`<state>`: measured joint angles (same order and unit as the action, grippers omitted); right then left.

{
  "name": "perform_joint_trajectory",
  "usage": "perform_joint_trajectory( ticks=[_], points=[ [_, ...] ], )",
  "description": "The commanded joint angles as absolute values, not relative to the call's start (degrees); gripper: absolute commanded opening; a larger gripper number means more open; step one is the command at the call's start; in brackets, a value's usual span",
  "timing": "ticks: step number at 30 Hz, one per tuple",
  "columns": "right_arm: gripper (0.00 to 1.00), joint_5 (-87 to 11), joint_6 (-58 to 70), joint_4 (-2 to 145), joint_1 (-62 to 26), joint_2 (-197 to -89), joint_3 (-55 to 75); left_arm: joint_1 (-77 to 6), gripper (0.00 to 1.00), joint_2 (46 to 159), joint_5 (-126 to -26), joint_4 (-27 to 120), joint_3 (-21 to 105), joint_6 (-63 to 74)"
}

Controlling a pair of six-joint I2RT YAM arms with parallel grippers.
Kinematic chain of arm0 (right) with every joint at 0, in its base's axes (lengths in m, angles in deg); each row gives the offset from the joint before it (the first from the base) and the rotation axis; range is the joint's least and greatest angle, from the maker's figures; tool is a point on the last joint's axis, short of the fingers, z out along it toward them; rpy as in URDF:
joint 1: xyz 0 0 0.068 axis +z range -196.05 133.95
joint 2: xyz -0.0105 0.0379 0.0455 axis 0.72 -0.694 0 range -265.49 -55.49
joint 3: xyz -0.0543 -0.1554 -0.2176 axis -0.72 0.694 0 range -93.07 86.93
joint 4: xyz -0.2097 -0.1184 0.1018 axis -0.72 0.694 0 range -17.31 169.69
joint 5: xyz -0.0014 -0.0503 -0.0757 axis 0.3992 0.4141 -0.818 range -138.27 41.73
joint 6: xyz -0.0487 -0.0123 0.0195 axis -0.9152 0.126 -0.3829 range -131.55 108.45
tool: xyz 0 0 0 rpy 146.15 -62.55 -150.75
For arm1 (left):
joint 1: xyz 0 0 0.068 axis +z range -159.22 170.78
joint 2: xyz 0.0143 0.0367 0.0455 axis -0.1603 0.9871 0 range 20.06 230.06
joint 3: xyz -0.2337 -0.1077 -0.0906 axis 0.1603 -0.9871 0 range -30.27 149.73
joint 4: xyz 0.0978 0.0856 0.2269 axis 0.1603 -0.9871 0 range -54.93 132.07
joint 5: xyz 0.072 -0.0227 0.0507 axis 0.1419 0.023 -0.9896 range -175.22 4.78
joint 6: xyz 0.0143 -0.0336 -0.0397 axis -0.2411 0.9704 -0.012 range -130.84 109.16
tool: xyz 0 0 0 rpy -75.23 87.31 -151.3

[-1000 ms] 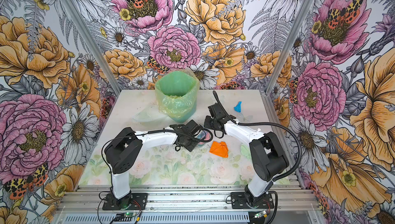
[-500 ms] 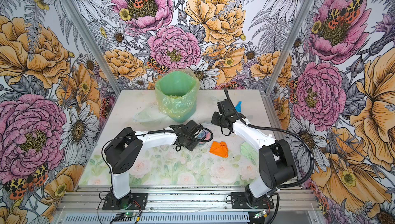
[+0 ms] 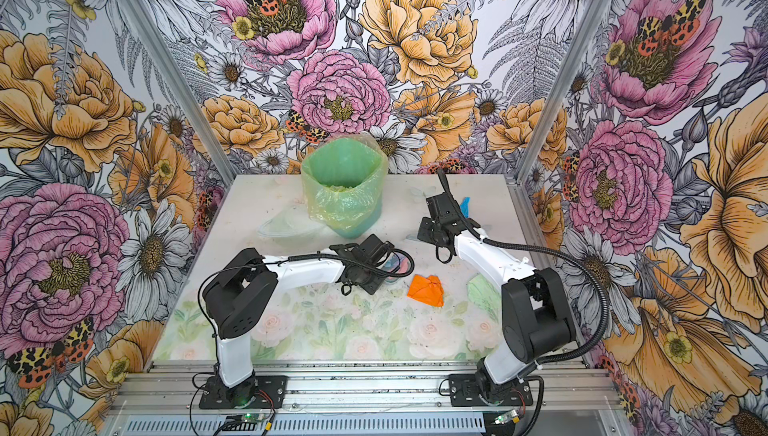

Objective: Sweep away the paper scraps from the table
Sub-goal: 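Brush the remaining purple scrap into the dustpan held by the left gripper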

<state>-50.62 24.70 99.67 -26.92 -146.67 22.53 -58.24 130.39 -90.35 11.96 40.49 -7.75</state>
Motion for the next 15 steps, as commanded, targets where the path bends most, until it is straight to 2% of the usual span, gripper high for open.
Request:
perform_joint_trajectory(
  ticks=[1, 15],
  points=[
    [0.00, -52.29, 23.39, 100.12, -25.24, -147.93, 20.45, -58.57, 0.17, 128.30, -91.63, 13.23, 40.02, -6.98],
    [0.00, -51.58, 22.63, 103.56, -19.91, -144.47, 22.02, -58.60, 0.17, 128.64, -91.69, 13.25, 39.95, -7.02]
  ],
)
